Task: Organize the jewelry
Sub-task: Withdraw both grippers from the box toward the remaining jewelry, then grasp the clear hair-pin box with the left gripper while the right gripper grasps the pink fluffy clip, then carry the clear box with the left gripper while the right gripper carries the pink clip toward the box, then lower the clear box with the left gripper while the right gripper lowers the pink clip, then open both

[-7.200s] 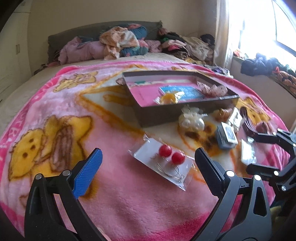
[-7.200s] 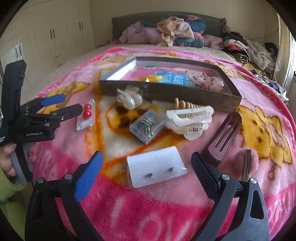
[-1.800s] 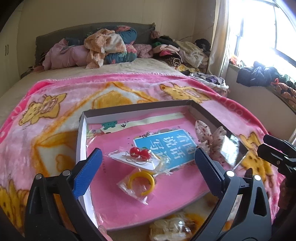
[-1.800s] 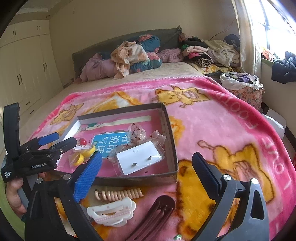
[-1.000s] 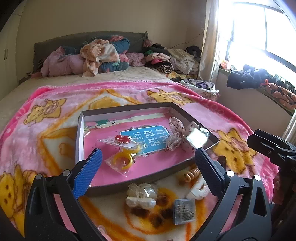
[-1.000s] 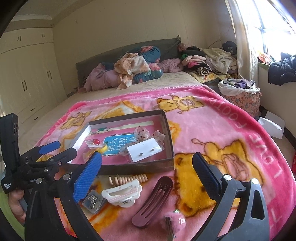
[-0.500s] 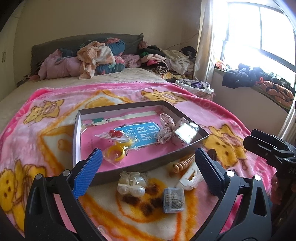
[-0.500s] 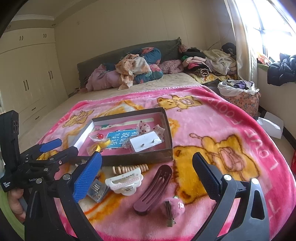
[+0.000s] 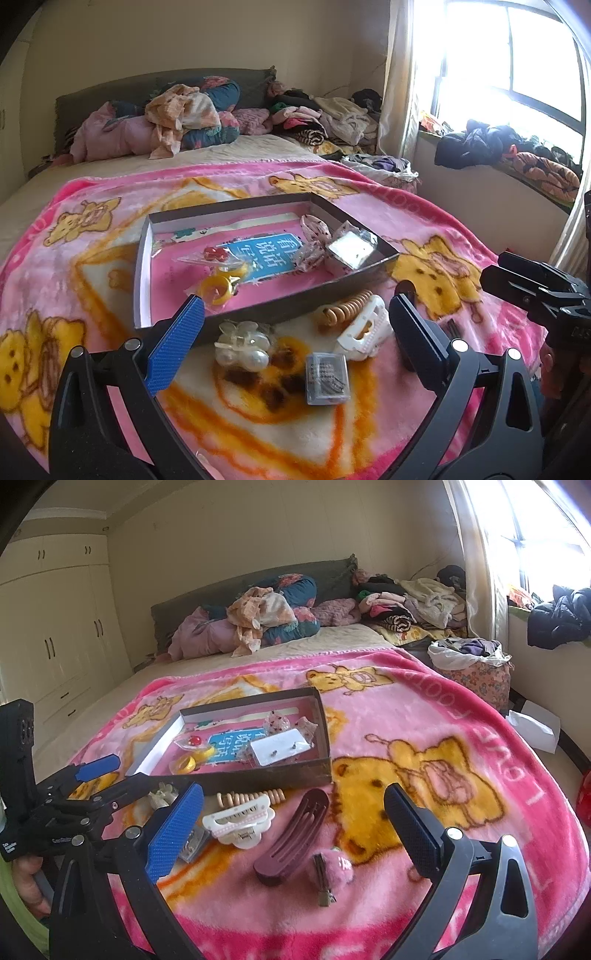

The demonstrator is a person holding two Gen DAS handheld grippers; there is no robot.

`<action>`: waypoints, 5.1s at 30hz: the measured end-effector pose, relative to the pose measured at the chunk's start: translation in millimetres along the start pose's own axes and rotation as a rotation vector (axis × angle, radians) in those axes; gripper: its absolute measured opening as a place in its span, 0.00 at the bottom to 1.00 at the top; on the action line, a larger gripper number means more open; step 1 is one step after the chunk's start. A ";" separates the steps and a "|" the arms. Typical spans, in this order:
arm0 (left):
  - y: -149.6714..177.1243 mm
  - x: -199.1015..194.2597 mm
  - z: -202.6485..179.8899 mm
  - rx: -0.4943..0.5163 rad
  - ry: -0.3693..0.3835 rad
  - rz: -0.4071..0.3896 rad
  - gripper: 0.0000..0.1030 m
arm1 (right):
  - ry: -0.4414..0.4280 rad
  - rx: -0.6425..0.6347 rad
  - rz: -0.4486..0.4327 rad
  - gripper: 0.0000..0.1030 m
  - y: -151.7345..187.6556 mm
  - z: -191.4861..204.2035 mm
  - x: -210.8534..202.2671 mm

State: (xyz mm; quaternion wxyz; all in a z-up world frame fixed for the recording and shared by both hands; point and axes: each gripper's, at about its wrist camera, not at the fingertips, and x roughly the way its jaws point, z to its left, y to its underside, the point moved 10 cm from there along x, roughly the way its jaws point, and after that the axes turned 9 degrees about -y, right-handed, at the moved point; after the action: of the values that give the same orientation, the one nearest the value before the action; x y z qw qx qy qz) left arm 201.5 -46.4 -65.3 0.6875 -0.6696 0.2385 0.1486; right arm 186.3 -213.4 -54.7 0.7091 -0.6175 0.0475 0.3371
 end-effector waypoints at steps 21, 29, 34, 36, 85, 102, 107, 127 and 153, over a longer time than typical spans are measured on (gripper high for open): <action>29.0 4.0 -23.7 0.063 0.040 0.051 0.89 | 0.047 0.039 0.052 0.93 32.9 -29.9 -4.2; 45.1 8.5 -25.5 0.080 0.050 0.084 0.89 | 0.064 0.063 0.111 0.93 49.1 -41.0 3.3; 52.6 12.6 -18.0 0.071 0.049 0.105 0.89 | 0.067 0.074 0.164 0.93 57.1 -44.3 14.2; 54.1 13.0 -16.2 0.068 0.057 0.108 0.89 | 0.079 0.063 0.200 0.93 63.4 -44.1 20.2; 62.6 33.4 -35.1 0.099 0.108 0.212 0.24 | -0.037 0.132 0.214 0.25 64.5 -35.6 30.0; 26.5 30.6 -21.7 0.061 0.106 0.152 0.24 | -0.081 0.096 0.161 0.25 30.1 -9.6 26.4; 15.8 34.4 -14.3 0.048 0.103 0.137 0.24 | -0.098 0.088 0.149 0.25 17.7 -0.6 32.4; -15.2 50.6 22.2 -0.012 0.068 0.093 0.24 | -0.124 0.070 0.130 0.25 -13.0 13.7 54.4; -52.1 101.6 45.3 -0.020 0.029 0.100 0.24 | -0.130 0.027 0.138 0.25 -59.4 2.3 111.2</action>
State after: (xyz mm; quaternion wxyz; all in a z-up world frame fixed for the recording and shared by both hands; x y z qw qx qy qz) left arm 320.2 -16.2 -75.0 0.6691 -0.6655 0.2802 0.1756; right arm 302.8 -165.3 -57.8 0.6941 -0.5798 0.0485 0.4240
